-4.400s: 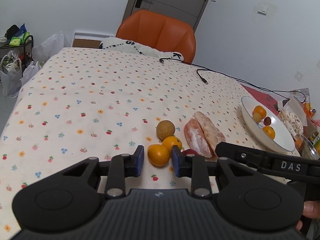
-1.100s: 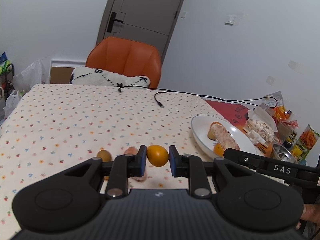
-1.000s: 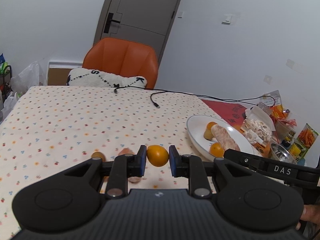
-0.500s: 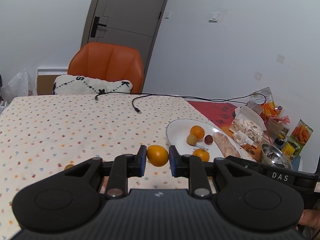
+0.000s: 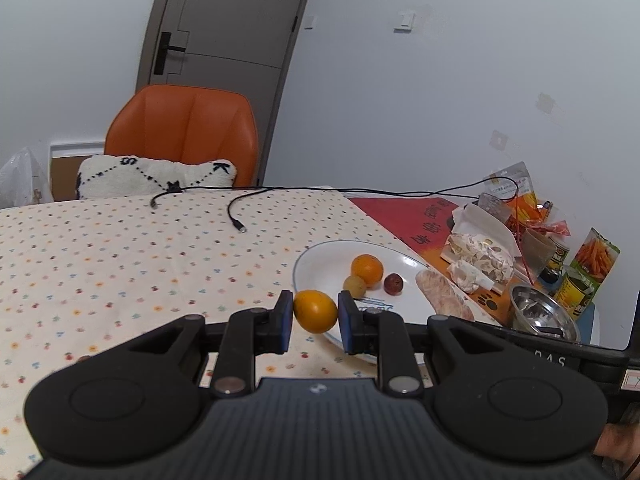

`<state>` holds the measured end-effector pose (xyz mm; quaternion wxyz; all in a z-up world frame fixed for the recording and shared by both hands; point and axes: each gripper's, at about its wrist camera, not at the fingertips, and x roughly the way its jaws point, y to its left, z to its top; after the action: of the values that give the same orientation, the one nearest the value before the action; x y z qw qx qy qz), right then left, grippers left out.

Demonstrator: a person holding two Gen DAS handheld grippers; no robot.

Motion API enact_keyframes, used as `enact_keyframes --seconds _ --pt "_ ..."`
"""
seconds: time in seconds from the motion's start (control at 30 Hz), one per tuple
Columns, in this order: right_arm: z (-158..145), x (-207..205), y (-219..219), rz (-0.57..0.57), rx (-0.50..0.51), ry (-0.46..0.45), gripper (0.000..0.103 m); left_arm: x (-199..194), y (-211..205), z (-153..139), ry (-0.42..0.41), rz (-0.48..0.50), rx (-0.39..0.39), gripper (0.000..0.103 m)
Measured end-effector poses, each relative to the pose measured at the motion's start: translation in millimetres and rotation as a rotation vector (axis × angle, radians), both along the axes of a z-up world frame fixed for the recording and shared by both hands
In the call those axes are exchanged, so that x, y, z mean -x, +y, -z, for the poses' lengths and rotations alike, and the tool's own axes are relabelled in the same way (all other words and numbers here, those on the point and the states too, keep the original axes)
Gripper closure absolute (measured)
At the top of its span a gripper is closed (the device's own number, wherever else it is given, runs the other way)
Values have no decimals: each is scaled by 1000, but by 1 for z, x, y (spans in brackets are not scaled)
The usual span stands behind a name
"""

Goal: Organize fruits
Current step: 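Open the right gripper to drop the pomelo while the left releases the mandarin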

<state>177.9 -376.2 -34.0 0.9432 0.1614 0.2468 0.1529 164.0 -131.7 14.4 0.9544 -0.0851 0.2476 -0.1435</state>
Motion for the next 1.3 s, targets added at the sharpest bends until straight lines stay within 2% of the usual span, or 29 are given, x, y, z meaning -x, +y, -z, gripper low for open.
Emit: enact_keyframes --seconds 0.47,0.63,0.7,0.83,0.9,1.1,1.2,1.3 --pt "4 -17 -12 43 -21 1 66 -26 -28 9 24 36 -30 81" --pt "7 -17 -18 60 -35 -10 50 -35 -37 12 29 36 -43 81" --pt "8 -13 -20 58 -36 -18 41 -38 -41 14 34 39 -51 81" --pt "10 -8 -25 66 -29 -6 34 -45 -47 19 42 42 -61 81" --pt "11 -6 -28 81 -29 -4 23 -47 -51 19 35 44 -63 81" --pt "9 -1 -31 98 -28 -12 18 -48 -57 14 -11 55 -68 80" --pt "9 1 -29 95 -25 -15 13 -40 -61 9 -70 53 -95 73" --pt "11 4 -26 90 -31 -4 12 -38 -59 8 -53 47 -96 68"
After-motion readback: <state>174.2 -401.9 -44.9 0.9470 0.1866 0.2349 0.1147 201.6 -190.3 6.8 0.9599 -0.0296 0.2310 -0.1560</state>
